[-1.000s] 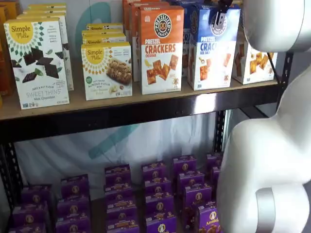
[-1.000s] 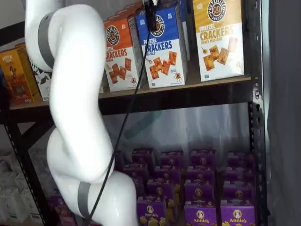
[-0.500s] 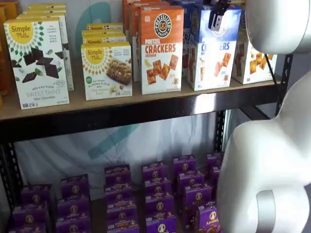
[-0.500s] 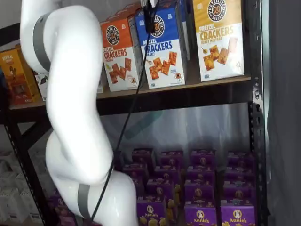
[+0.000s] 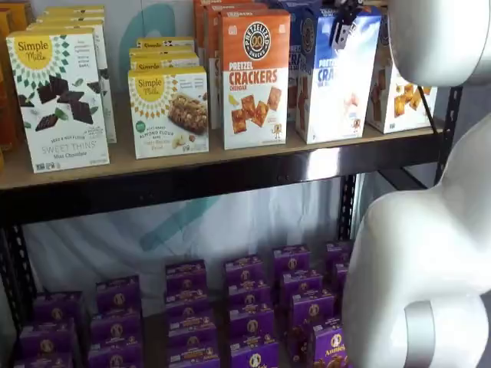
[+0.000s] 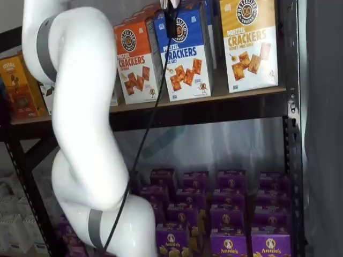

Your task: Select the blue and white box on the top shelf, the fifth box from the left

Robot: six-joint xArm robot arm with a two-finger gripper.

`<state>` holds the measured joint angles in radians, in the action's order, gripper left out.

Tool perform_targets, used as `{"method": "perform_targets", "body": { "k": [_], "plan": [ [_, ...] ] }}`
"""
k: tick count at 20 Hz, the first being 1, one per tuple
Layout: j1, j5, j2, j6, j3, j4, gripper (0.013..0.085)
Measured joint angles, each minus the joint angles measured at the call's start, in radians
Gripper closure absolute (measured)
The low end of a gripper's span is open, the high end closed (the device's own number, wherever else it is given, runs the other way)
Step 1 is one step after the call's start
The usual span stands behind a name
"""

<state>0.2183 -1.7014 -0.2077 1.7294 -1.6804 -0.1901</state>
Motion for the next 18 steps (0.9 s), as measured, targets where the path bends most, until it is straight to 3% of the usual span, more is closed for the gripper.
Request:
{"method": "perform_targets", "body": {
  "k": [9,18],
  "plan": [
    [0.002,-0.067,0.002,-0.012,-0.033,-0.020,0.0370],
    [0.029,-0.111,-0.075,-0.009,0.005,-0.060,0.0370]
  ]
}}
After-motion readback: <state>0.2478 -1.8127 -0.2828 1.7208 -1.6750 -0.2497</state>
